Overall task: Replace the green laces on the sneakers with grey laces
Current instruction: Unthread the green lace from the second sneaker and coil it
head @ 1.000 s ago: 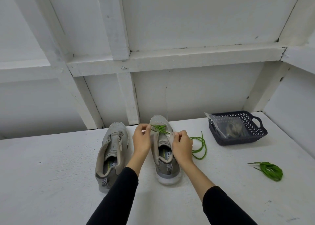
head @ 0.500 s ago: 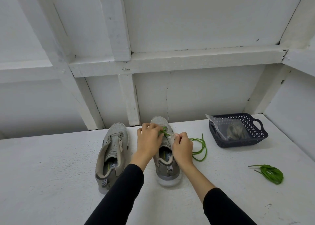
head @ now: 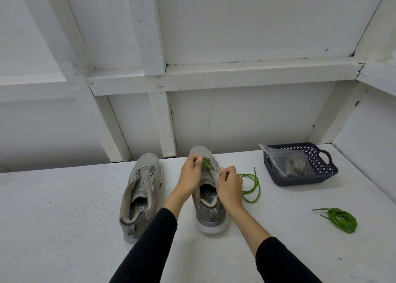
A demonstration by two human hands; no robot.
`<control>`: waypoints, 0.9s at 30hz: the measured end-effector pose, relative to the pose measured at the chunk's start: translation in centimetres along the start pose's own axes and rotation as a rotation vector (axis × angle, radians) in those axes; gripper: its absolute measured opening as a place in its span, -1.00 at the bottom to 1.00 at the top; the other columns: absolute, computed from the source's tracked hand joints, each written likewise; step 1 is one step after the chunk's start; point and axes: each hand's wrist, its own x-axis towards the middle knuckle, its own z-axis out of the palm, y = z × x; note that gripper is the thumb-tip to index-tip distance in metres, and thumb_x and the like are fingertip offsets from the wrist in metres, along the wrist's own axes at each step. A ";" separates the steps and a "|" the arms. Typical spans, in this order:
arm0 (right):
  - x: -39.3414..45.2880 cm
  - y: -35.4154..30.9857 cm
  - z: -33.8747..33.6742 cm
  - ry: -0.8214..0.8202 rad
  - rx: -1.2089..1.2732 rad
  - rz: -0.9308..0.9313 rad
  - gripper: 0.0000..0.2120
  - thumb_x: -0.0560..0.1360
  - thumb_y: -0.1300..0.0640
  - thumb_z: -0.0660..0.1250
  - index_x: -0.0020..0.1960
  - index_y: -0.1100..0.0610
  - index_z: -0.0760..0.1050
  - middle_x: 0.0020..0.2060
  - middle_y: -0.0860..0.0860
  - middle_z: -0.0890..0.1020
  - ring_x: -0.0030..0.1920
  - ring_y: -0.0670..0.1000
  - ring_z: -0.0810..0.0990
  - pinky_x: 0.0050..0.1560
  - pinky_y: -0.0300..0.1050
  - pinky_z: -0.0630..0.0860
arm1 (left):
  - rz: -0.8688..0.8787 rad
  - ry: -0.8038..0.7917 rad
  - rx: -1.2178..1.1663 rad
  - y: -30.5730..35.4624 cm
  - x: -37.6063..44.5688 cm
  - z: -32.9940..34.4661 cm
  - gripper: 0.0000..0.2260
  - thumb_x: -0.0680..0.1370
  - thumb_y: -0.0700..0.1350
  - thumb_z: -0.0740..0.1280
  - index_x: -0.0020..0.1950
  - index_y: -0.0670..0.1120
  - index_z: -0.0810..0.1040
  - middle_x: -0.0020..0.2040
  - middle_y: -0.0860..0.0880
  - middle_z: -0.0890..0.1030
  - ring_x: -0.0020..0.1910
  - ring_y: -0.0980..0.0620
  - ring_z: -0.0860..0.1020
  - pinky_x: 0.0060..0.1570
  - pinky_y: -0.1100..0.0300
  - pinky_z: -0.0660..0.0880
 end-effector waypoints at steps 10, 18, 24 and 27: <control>0.0 0.3 0.2 -0.004 0.034 0.011 -0.78 0.64 0.14 0.15 -0.16 0.18 0.36 -0.27 0.08 0.51 -0.24 0.06 0.47 -0.30 -0.12 0.33 | 0.234 0.045 0.248 2.4 0.6 -3.4 -0.85 0.67 -0.07 0.15 0.01 -0.08 0.47 -0.22 0.03 0.47 -0.30 0.19 0.40 -0.25 0.29 0.35; -0.1 0.1 0.1 0.009 0.020 0.009 -0.78 0.64 0.15 0.14 -0.16 0.20 0.36 -0.29 0.05 0.49 -0.31 -0.06 0.41 -0.40 -0.30 0.30 | 0.273 -0.004 0.998 -1.0 0.9 -1.1 -0.76 0.59 0.10 0.29 0.21 0.12 0.62 0.06 -0.03 0.48 0.08 -0.09 0.34 0.11 0.10 0.35; 0.1 0.2 0.1 0.018 0.027 0.007 -0.78 0.64 0.16 0.14 -0.16 0.20 0.37 -0.28 0.06 0.50 -0.30 -0.03 0.43 -0.39 -0.32 0.31 | 0.064 0.012 0.261 -1.0 0.8 -1.0 -0.84 0.57 0.02 0.31 -0.18 0.07 0.61 -0.06 0.07 0.59 0.05 0.01 0.51 0.09 0.07 0.45; 0.1 0.2 0.1 0.012 0.056 0.009 -0.78 0.64 0.17 0.15 -0.16 0.21 0.37 -0.29 0.04 0.49 -0.31 -0.05 0.42 -0.36 -0.32 0.36 | -0.091 0.068 -0.384 0.0 0.5 -1.8 -0.80 0.66 -0.15 0.20 -0.16 -0.10 0.47 -0.06 -0.01 0.65 0.03 -0.02 0.61 0.04 0.21 0.51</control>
